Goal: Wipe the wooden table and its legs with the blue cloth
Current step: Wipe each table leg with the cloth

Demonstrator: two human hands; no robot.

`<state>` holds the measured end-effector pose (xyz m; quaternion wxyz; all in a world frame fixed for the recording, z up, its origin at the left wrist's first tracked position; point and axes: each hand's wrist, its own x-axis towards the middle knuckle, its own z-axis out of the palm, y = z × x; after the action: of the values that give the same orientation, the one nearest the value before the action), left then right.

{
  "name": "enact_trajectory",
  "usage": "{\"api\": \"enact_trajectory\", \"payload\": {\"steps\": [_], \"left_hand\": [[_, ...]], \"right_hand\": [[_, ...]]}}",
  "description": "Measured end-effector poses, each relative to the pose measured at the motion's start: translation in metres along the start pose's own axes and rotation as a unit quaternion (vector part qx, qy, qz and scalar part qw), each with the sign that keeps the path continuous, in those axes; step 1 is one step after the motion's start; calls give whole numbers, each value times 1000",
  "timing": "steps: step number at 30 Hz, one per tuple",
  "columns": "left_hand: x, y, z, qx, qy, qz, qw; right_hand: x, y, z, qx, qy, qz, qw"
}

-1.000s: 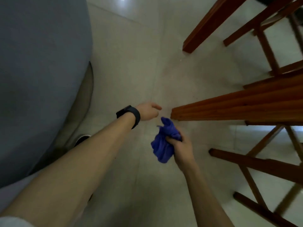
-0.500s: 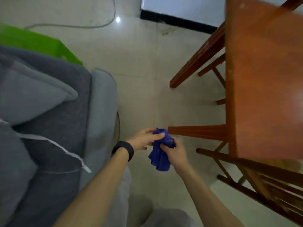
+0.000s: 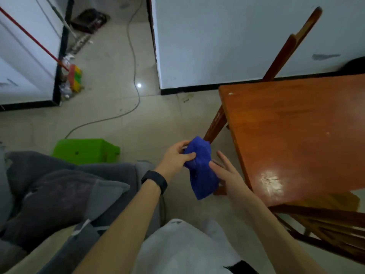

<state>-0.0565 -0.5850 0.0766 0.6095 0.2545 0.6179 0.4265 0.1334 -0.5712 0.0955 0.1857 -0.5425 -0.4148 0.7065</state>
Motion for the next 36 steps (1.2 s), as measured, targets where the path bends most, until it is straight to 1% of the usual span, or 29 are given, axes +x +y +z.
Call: {"api": "enact_trajectory", "payload": {"steps": [3, 5, 7, 10, 12, 14, 15, 17, 19, 20, 23, 25, 27, 28, 29, 31, 32, 34, 36], "left_hand": [[24, 35, 8, -24, -37, -10, 999], [46, 56, 13, -15, -57, -13, 998], [72, 73, 16, 31, -66, -14, 997], [117, 100, 21, 108, -72, -1, 991], [146, 118, 23, 141, -98, 10, 985], [170, 139, 27, 150, -130, 13, 980], [183, 150, 30, 168, -143, 27, 975], [211, 173, 37, 249, -158, 67, 953], [239, 198, 42, 314, -147, 88, 934], [253, 208, 43, 342, -144, 87, 925], [290, 234, 51, 422, -185, 93, 883], [316, 244, 57, 481, -222, 88, 844], [344, 249, 66, 562, -243, 99, 784], [358, 251, 72, 596, -254, 116, 753], [374, 253, 80, 617, -267, 135, 728], [398, 260, 96, 626, -289, 167, 705], [411, 265, 106, 624, -299, 189, 697], [438, 275, 126, 621, -330, 234, 671], [463, 282, 145, 608, -377, 292, 635]], "right_hand": [[13, -24, -17, 24, -20, -6, 999], [29, -38, -28, 3, -22, -34, 999], [51, -53, -38, -18, 14, -62, 998], [93, -78, -59, -76, 97, -116, 986], [124, -96, -72, -92, 120, -137, 979], [153, -114, -83, -110, 138, -132, 975], [166, -124, -87, -122, 143, -132, 973], [189, -146, -94, -121, 147, -144, 971], [209, -169, -101, -132, 154, -163, 966], [219, -179, -105, -160, 164, -168, 959], [243, -202, -123, -252, 171, -166, 938], [256, -210, -136, -280, 143, -141, 939], [266, -212, -147, -315, 117, -111, 935], [272, -213, -151, -336, 118, -103, 929], [277, -214, -156, -350, 137, -100, 921], [283, -217, -163, -383, 202, -104, 896], [286, -218, -167, -405, 242, -101, 876], [293, -221, -175, -440, 322, -68, 836], [300, -224, -174, -437, 388, -44, 810]]}}
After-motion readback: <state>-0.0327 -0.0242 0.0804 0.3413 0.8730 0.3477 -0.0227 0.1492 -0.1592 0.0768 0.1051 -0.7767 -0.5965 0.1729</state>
